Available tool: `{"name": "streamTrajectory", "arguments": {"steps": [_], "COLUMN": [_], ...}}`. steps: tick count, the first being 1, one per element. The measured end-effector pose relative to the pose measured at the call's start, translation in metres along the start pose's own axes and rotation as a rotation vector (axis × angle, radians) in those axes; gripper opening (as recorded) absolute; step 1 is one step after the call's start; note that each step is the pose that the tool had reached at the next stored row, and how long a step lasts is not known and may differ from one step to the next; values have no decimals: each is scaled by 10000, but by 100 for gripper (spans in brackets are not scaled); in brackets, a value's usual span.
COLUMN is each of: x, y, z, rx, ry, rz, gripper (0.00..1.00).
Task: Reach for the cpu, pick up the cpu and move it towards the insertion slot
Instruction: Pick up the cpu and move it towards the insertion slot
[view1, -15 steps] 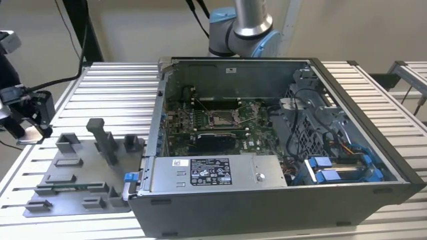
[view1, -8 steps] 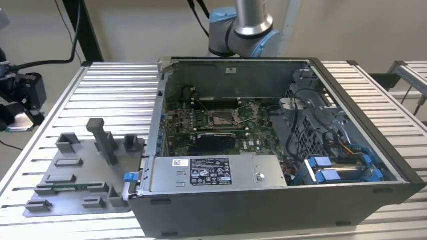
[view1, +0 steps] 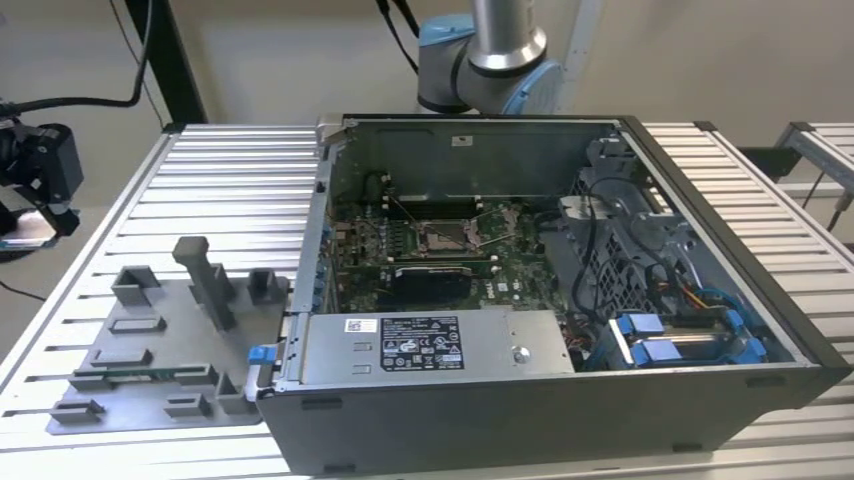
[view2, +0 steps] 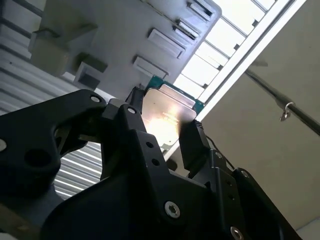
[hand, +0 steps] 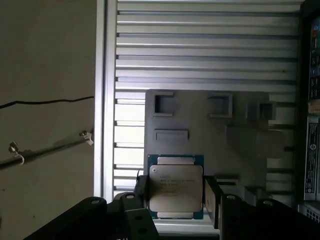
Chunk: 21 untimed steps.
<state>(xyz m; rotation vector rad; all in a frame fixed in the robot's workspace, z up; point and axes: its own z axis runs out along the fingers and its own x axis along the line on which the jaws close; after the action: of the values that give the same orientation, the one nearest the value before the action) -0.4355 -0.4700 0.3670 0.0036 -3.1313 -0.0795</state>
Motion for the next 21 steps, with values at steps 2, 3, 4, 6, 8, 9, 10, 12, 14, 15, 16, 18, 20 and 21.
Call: {"name": "streamTrajectory", "arguments": {"steps": [2, 3, 4, 6, 8, 9, 10, 12, 14, 15, 16, 18, 20, 21], "x": [0, 0, 0, -1, -13, -25, -41, -84, -132, -158, -189, -262, -332, -361], "y": [0, 1, 0, 0, 0, 0, 0, 0, 0, 0, 0, 0, 0, 0], "z": [0, -2, -2, -3, -4, -3, -3, -3, -4, -4, -4, -5, -5, -5], "rx": [0, 1, 0, 0, 1, 0, 0, 0, 0, 0, -1, 1, 0, -1], "ry": [0, 2, 2, 3, 6, 5, 4, 3, 4, 2, 2, 4, 3, 2], "rz": [0, 0, 1, 1, -1, -1, 0, 0, 0, 0, 1, 1, 0, 0], "gripper": [0, 0, 0, 0, 0, 0, 0, 0, 0, 0, 0, 0, 0, 0]}}
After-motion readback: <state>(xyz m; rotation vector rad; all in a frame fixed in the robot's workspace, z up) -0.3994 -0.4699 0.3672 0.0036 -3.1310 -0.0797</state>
